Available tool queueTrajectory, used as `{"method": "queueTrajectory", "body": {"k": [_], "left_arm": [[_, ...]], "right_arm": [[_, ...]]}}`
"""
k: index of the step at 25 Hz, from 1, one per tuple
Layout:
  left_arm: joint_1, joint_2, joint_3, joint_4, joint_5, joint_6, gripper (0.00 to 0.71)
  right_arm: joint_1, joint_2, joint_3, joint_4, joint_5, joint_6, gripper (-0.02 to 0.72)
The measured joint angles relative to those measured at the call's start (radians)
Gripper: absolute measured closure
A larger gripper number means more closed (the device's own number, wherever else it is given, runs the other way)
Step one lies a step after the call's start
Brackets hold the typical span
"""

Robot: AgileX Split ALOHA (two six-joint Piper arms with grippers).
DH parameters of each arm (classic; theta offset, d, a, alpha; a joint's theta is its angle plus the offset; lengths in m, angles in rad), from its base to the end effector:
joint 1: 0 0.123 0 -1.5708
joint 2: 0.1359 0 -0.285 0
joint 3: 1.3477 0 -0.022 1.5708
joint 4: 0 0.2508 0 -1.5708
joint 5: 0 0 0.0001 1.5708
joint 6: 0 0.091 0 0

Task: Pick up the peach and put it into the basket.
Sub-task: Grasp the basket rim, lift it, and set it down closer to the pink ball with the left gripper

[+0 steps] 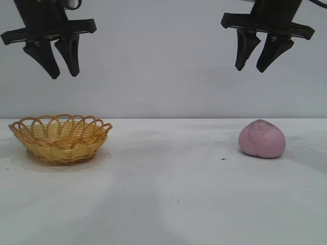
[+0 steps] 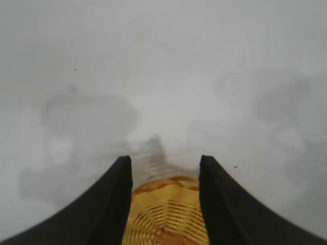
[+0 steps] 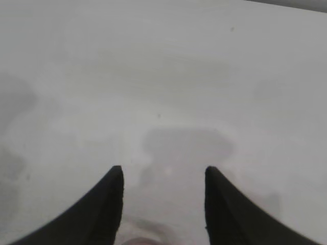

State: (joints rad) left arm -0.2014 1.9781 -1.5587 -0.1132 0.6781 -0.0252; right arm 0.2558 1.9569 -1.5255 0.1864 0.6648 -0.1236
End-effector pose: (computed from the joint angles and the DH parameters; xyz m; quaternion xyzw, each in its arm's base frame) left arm 0.4298 -0.0943 0.2292 0.0520 0.9586 -0.0772 0.2691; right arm 0.4176 0.1200 0.2300 -0.1269 0.9497 0.0935 0.2704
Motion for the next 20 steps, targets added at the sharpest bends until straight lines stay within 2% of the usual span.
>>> {"method": "queueTrajectory", "body": {"k": [9,13,16,20], "left_arm": [[0.0,0.0,0.0,0.0,0.007,0.002,0.442],[0.0,0.0,0.0,-0.002,0.111,0.157,0.442],[0.002,0.0,0.0,0.056,0.172,0.228,0.442],[0.037,0.005,-0.002,0.082,0.216,0.3,0.442]], "right_arm": [[0.0,0.0,0.0,0.0,0.0,0.0,0.354],[0.0,0.0,0.0,0.0,0.0,0.0,0.354],[0.0,0.0,0.0,0.0,0.0,-0.001,0.354],[0.0,0.0,0.0,0.0,0.002,-0.001,0.354]]}}
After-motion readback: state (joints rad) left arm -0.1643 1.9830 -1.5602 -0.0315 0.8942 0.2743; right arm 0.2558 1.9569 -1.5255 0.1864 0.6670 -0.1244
